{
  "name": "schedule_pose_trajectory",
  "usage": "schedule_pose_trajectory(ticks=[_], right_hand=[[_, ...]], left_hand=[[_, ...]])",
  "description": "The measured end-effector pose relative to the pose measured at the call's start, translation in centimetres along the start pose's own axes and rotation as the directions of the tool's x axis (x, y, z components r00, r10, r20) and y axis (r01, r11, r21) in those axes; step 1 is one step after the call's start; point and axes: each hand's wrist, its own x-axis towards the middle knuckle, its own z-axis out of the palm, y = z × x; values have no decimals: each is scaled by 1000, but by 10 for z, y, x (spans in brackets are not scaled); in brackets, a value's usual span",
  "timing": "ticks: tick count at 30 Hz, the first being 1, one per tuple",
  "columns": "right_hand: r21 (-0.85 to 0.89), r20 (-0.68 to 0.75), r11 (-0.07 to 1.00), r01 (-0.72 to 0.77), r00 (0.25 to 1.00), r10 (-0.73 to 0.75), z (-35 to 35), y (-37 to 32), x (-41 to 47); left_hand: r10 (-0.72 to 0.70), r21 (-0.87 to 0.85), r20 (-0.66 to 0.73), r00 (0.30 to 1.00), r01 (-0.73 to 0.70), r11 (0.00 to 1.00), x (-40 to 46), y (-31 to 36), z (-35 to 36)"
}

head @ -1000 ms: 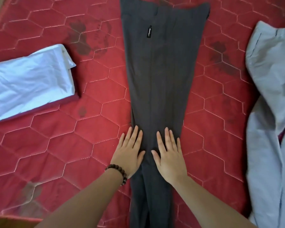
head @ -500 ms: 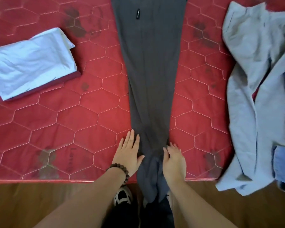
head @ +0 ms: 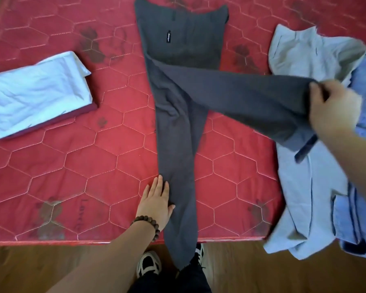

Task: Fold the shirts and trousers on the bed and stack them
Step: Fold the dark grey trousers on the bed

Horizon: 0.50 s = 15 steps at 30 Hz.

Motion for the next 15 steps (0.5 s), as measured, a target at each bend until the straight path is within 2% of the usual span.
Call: schedule_pose_trajectory(ticks=[2, 4, 8, 9, 11, 13, 15], right_hand=[[-110, -21, 994, -12, 1000, 10, -3, 7, 38], [-174, 7, 984, -29, 1000, 31, 2, 14, 62], [-289, 211, 954, -83, 966, 148, 40, 29, 59], [-292, 237, 954, -60, 962, 134, 52, 27, 47], [-194, 263, 979, 58, 965, -4, 76, 13, 8], [-40, 286, 985, 170, 946, -152, 98, -15, -44], [131, 422, 986, 106, 894, -152, 118, -48, -92]], left_hand=[[-34, -3, -19, 999, 34, 999, 1, 4, 1], [-68, -17, -107, 992, 66, 998, 2, 8, 1], [-119, -99, -254, 960, 97, 990, 20, 16, -8], [-154, -141, -269, 951, 120, 983, 27, 18, -13], [-258, -227, -308, 916, 193, 955, 42, 22, -28], [-432, -383, -248, 867, 322, 866, 62, 23, -42], [-578, -562, -160, 800, 407, 720, 79, 21, -57]])
